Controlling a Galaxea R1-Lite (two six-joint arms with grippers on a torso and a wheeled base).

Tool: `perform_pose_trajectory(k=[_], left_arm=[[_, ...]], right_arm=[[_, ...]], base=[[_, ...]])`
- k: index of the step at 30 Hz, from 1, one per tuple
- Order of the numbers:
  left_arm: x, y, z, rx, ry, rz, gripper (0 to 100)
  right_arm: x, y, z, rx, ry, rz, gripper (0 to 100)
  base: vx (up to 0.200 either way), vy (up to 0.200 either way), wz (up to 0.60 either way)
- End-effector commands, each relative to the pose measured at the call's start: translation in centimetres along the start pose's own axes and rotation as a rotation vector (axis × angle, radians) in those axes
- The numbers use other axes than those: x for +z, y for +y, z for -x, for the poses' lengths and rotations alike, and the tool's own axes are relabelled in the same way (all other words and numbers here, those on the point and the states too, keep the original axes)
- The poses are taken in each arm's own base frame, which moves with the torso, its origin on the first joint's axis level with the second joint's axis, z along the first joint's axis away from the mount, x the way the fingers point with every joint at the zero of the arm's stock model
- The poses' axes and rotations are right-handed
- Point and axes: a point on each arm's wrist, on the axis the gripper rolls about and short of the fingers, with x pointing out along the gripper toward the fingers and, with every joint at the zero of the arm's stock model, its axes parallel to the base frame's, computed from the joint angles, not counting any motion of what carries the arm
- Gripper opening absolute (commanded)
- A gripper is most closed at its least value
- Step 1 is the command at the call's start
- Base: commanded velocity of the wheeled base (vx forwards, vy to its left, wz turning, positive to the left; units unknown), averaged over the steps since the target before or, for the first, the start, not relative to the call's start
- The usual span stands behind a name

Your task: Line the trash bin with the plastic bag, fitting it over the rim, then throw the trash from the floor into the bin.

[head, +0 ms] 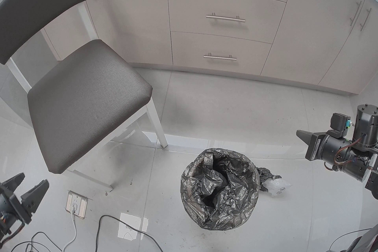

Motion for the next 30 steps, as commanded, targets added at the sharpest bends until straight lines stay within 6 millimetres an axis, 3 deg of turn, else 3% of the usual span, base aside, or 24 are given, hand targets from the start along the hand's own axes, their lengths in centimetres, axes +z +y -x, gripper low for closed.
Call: perform_pose_trajectory(k=[1, 8, 30], left_arm=[[-5.4, 1.3, 6.1, 0.101, -0.191, -0.006, 100], [-10.0, 2.1, 4.9, 0.232, -0.182, -0.198, 100], [-10.2, 2.3, 4.0, 0.206, -0.291, -0.153, 100]], right_arm=[[0.0, -0.4, 2.7, 0.007, -0.045, -0.007, 0], [0.0, -0.4, 2.8, 0.011, -0.046, -0.007, 0], [-1.0, -1.0, 1.9, -0.016, 0.009, -0.005, 0]], base=[[0.000, 0.000, 0.00], [0.000, 0.000, 0.00], [0.000, 0.000, 0.00]])
